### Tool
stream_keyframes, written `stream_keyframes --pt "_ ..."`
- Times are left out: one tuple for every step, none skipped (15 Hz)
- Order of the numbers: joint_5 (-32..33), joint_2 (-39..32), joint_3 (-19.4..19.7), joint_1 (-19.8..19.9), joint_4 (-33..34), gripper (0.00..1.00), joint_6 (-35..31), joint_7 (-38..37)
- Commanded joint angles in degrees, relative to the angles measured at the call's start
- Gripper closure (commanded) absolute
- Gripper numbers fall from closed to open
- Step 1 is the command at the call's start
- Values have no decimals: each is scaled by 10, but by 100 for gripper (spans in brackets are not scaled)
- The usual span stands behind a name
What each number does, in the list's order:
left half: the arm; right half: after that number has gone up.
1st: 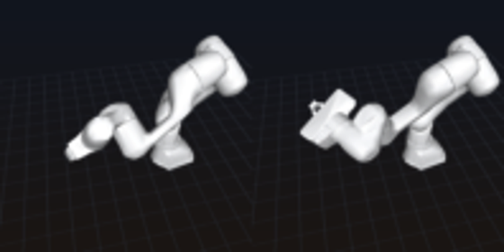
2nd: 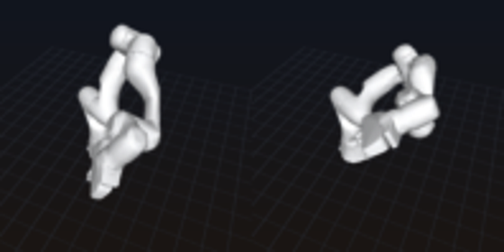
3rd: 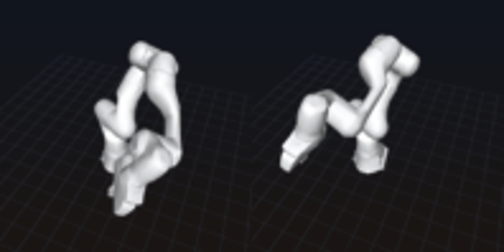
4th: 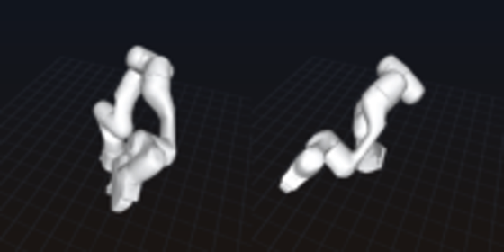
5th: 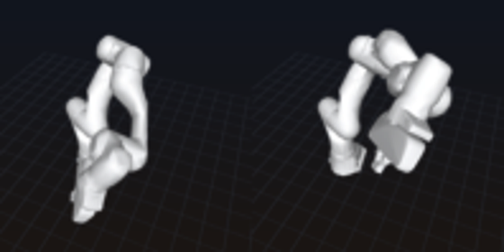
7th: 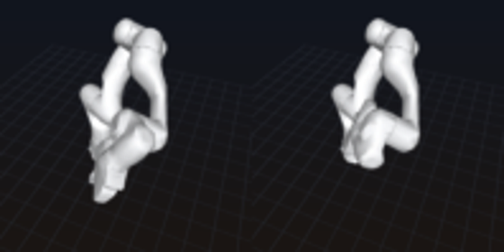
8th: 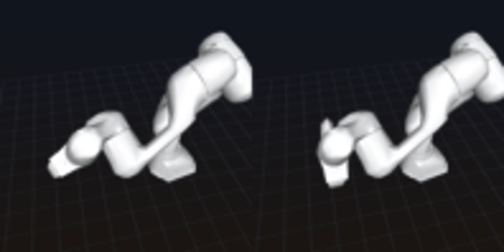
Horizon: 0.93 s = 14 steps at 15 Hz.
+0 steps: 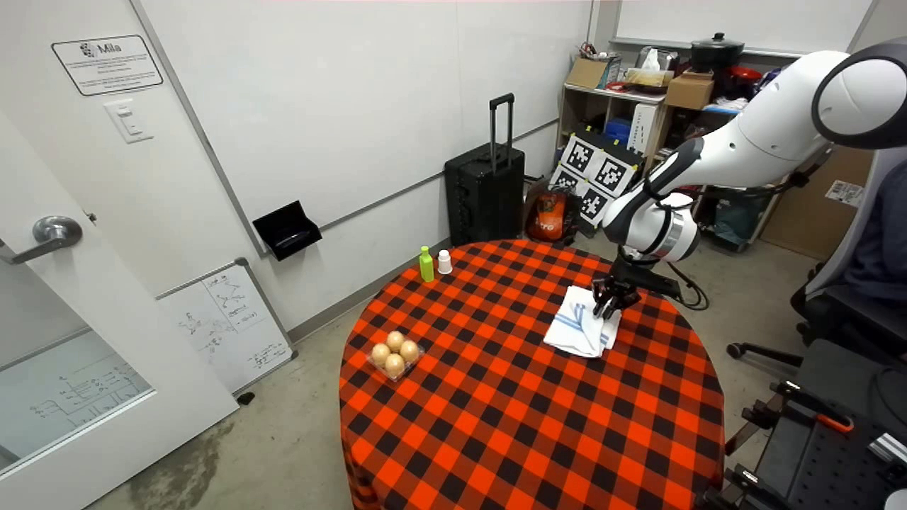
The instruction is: Unfold the towel on the table
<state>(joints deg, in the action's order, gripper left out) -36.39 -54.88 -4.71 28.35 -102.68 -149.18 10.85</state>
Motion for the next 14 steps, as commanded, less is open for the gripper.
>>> stream_keyframes --pt "-3 -5 -8 7 13 100 12 7" --pt "-3 -5 -9 7 13 100 13 8" --pt "-3 -3 -11 8 13 100 15 10" --pt "-3 -2 -15 8 12 100 16 15" --pt "-2 0 -19 9 11 99 19 20" --pt "-2 1 -24 9 11 99 24 27" --pt "0 3 -30 8 9 99 30 35" --pt "1 3 -36 7 10 99 37 45" --pt "5 6 -40 1 8 99 45 54" --pt "7 6 -44 -2 9 99 52 62" --pt "12 7 -47 -8 8 99 61 70" --pt "15 6 -49 -11 10 99 68 76" --pt "20 5 -51 -17 11 99 75 81" --pt "23 5 -53 -21 12 99 83 87"
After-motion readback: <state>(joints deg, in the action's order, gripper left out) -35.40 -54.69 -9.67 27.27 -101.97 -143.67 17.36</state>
